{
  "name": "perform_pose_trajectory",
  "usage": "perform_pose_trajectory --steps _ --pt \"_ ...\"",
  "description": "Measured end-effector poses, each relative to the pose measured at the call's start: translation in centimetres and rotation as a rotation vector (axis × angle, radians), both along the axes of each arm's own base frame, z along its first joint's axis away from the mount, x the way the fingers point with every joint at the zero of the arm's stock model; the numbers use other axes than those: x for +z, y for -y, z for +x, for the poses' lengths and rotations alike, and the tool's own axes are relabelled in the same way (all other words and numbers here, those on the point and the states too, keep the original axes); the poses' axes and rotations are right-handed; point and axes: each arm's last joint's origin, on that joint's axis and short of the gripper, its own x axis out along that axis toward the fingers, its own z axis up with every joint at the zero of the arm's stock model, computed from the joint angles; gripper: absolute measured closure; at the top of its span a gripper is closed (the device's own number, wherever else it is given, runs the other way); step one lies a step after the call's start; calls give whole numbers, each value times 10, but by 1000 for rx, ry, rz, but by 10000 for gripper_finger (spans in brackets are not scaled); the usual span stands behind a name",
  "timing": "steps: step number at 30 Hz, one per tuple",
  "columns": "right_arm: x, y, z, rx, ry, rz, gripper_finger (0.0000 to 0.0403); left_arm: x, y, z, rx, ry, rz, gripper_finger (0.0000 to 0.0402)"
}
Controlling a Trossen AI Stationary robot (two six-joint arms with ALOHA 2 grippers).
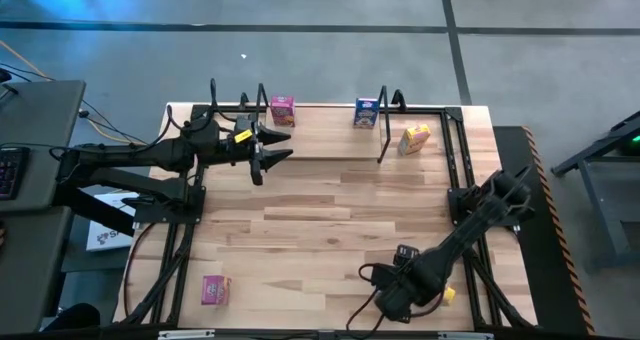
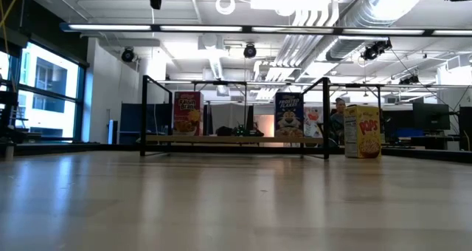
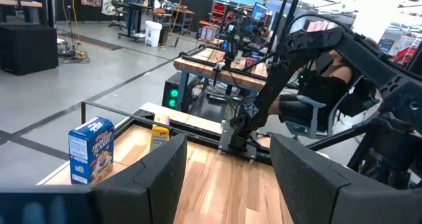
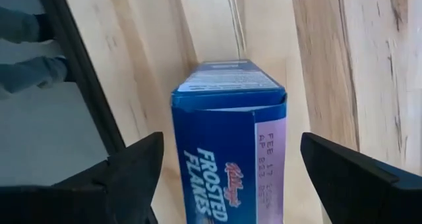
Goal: Stack cereal on shelf
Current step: Put the blue cereal box aligned with the other blue cereal box on the shelf
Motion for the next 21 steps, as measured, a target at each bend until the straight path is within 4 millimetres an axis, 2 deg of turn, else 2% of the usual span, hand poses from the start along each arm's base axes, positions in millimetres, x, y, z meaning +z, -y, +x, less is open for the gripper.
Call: perform_pose_trajectory --steps 11,21 --pt "-8 -1 1 1 -29 -18 71 0 0 0 0 0 0 193" --pt "-8 -1 2 0 -17 -32 149 0 0 0 0 0 0 193"
